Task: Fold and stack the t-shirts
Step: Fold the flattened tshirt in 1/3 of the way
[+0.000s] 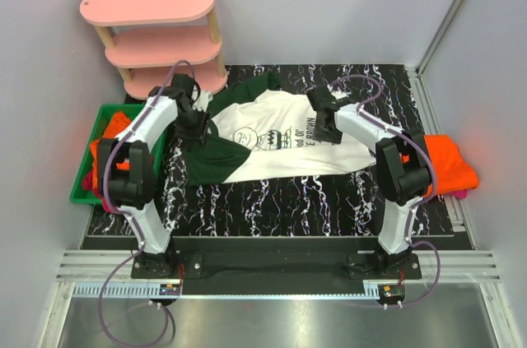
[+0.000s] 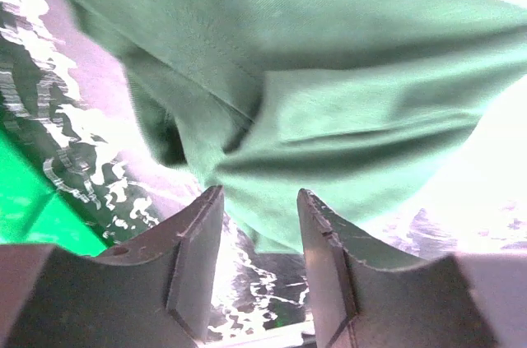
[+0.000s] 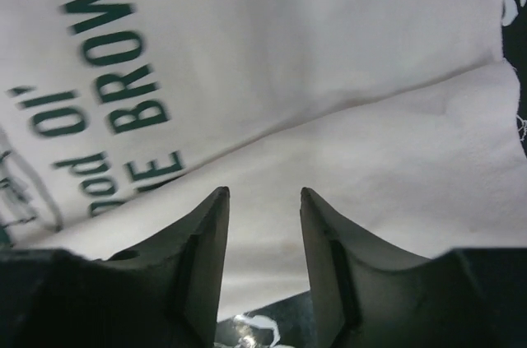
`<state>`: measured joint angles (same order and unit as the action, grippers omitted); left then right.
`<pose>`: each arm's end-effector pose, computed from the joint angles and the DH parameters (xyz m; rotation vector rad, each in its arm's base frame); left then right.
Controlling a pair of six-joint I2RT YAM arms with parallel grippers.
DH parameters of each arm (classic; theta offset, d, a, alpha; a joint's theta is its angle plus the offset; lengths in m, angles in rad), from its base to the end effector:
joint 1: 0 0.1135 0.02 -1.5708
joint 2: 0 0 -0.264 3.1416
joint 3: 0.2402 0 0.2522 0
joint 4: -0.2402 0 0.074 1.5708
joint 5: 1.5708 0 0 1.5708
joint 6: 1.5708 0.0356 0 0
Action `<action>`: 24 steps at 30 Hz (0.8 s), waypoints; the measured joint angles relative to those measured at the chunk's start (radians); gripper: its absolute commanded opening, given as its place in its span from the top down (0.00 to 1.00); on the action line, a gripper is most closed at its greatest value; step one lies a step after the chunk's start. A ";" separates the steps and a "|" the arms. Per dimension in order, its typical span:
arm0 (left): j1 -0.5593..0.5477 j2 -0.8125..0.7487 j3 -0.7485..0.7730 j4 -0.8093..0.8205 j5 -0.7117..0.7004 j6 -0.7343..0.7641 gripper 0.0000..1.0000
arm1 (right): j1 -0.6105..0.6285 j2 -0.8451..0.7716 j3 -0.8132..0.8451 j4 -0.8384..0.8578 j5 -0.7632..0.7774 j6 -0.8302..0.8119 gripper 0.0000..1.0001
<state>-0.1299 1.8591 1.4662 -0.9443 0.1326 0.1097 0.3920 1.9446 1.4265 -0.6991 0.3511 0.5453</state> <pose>0.3659 -0.0525 0.2219 0.3694 2.8796 -0.1962 0.3708 0.1400 0.1893 0.2882 2.6494 -0.2066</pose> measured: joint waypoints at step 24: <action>-0.001 0.062 -0.064 0.154 0.003 -0.029 0.65 | 0.131 -0.186 -0.048 0.041 -0.002 -0.026 0.51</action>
<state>-0.1307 1.9209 1.4025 -0.7906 0.1356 0.0803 0.5228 1.7588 1.3785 -0.6582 0.3496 0.5198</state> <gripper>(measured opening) 0.428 0.502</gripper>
